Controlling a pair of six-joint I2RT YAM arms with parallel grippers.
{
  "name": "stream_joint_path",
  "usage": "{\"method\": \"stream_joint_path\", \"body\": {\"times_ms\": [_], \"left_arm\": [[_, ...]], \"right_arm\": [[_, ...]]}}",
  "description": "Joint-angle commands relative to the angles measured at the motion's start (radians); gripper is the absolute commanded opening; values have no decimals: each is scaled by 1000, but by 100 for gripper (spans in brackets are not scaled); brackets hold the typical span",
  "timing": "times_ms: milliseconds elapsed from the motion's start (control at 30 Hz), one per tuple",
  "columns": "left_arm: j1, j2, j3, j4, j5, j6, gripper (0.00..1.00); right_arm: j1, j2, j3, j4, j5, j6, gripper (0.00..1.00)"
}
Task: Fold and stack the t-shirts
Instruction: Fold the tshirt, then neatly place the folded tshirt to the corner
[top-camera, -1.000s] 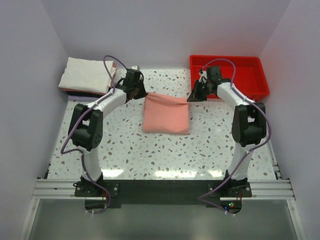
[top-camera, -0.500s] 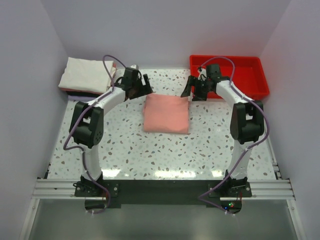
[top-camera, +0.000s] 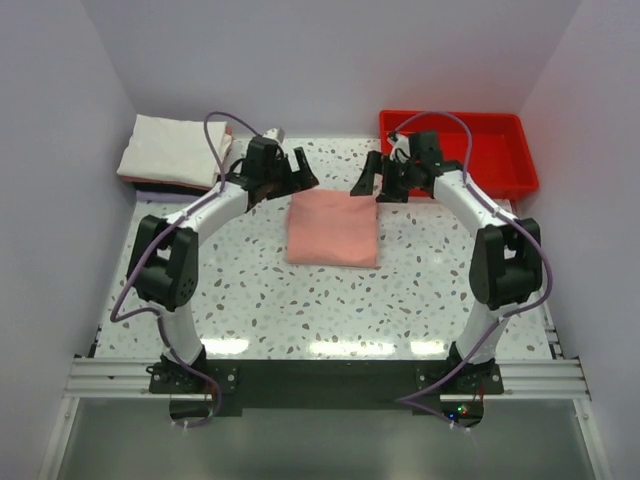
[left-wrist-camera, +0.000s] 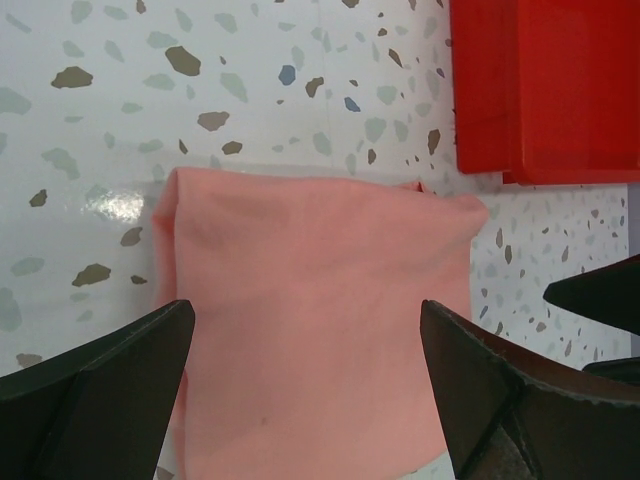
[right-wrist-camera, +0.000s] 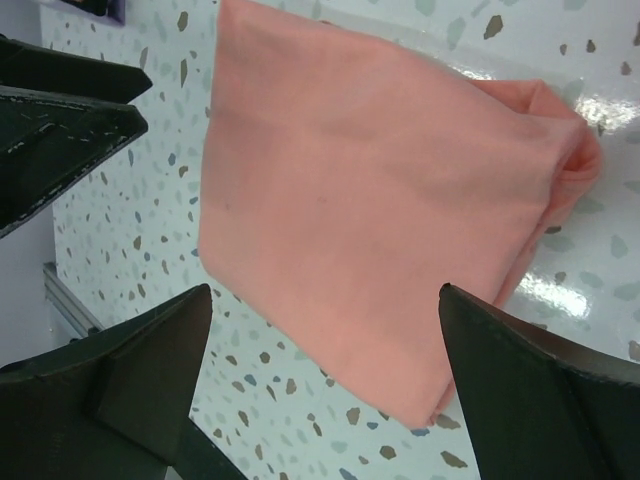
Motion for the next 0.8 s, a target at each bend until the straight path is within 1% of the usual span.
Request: {"method": "stream_joint_path", "body": {"times_ms": [0, 67, 200, 400, 467, 533, 600, 767], "left_arm": [[-15, 23, 17, 76, 28, -21, 100], [-13, 58, 27, 99, 25, -22, 100], [-16, 143, 95, 103, 5, -21, 100], [-15, 241, 121, 126, -9, -41, 100], [-15, 269, 141, 93, -46, -29, 100], [-15, 278, 141, 77, -57, -22, 100], [-15, 287, 126, 80, -52, -22, 100], [-15, 280, 71, 93, -38, -27, 100]], "right_arm": [[38, 19, -2, 77, 49, 11, 99], [52, 58, 27, 85, 114, -5, 99], [53, 182, 135, 93, 183, -13, 99], [53, 292, 235, 62, 240, -32, 99], [53, 319, 238, 65, 260, -41, 99], [53, 337, 238, 70, 234, -42, 99], [55, 363, 232, 74, 214, -39, 99], [76, 369, 178, 94, 230, -53, 99]]}}
